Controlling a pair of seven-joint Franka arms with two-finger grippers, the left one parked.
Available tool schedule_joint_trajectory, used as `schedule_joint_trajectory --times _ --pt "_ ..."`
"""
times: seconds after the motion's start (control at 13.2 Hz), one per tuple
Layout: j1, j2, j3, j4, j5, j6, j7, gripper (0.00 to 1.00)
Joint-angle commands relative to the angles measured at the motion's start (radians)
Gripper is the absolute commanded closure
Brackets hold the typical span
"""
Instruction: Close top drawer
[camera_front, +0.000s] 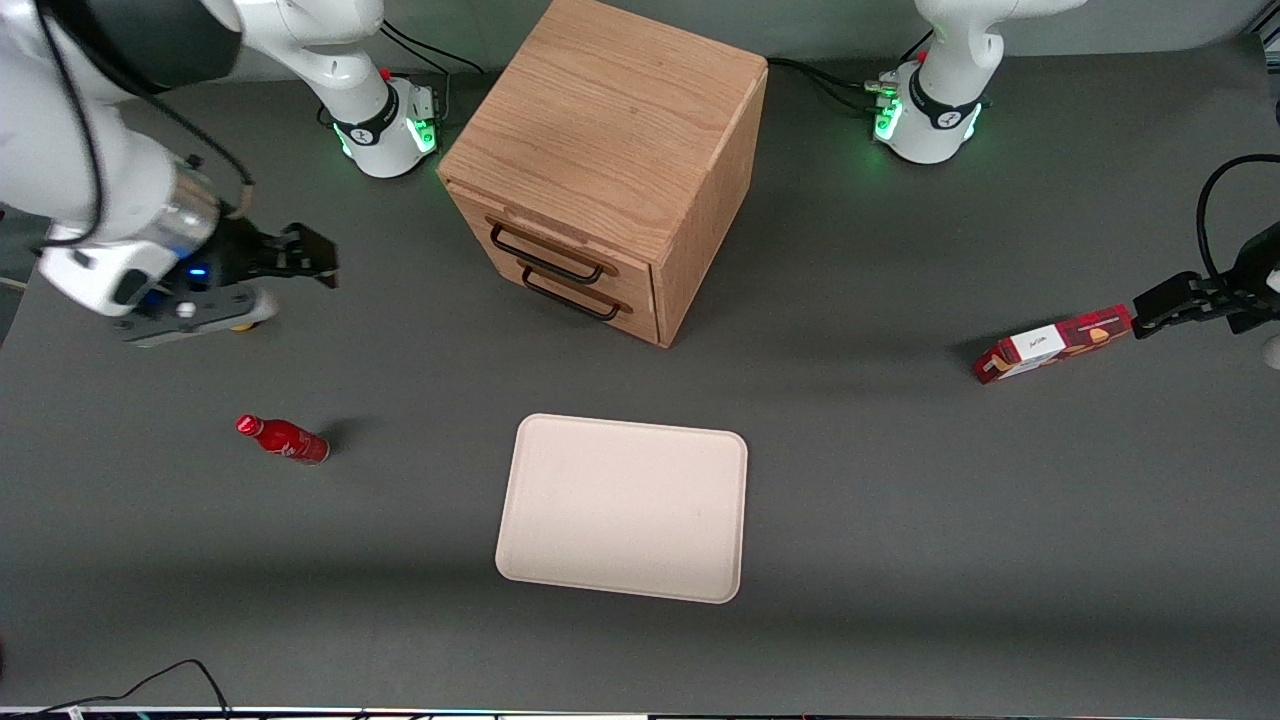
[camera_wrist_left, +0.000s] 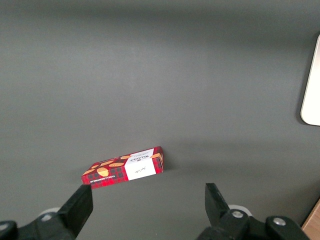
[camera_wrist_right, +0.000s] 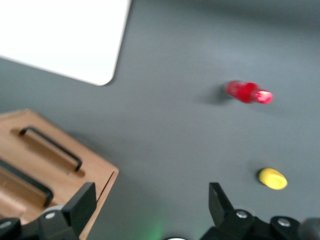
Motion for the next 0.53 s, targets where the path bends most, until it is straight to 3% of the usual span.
schedule_joint_trajectory --times 0.0,0.15,0.45 --pt "0.021 -0.036 -0.138 -0.043 0.008 0.061 0.034 0.0" --pt "0.041 -0.062 -0.223 -0.096 0.043 0.113 0.025 0.0" --pt "0.041 -0.125 -0.25 -0.187 0.043 0.174 0.022 0.0"
